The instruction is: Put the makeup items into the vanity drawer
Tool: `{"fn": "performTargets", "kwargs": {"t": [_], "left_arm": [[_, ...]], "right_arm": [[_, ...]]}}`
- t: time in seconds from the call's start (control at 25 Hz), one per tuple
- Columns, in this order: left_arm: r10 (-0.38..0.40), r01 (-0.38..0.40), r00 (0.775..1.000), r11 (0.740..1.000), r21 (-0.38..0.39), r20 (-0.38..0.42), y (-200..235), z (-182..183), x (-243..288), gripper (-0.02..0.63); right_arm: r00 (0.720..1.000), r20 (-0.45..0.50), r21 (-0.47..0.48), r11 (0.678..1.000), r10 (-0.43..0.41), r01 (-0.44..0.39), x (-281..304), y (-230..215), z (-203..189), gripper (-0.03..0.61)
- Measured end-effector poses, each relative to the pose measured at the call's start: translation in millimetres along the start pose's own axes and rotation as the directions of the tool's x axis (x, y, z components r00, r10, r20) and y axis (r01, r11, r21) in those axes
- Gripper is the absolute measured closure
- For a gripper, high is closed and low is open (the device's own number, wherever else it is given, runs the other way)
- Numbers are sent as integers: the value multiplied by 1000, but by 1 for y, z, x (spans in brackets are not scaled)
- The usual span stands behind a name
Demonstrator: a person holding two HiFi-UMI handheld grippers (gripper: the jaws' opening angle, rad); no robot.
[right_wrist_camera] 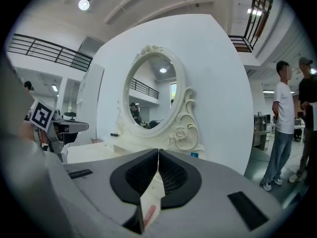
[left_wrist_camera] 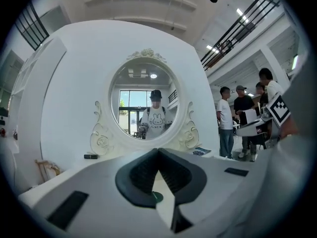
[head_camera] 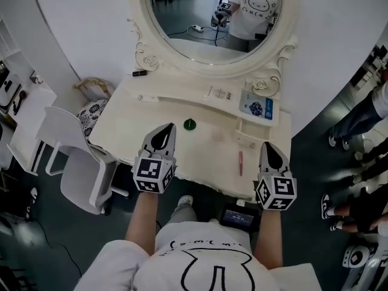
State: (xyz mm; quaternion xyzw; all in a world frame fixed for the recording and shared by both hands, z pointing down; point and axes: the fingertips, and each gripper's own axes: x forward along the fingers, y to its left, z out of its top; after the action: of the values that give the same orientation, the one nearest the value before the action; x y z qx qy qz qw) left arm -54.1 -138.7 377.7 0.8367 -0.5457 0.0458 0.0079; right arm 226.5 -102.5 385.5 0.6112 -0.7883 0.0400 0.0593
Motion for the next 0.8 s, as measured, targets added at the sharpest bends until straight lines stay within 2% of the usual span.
{"fn": "performTargets", "kwargs": {"t": [0.04,0.16,0.48,0.8], "left_arm": [[-13,13,1000,1000,0,-7,4,-1,8,600],[-48,48,999,999,-8,-20,15,-4,30,600],[-119,116,989,992,-41,-83,27,-33,62,600],[-144,131,970,988,-80,-195,28,-83,59,600]], "right_arm": [[1000,-20,6,1000,-12,12,6,0,-4,541],[994,-102,17,999,-46,48,21,-1,-19,434],[977,-198,78,992,-82,99,31,1,-54,428],[946,-316,130,984,-75,121,23,11,-104,433]]}}
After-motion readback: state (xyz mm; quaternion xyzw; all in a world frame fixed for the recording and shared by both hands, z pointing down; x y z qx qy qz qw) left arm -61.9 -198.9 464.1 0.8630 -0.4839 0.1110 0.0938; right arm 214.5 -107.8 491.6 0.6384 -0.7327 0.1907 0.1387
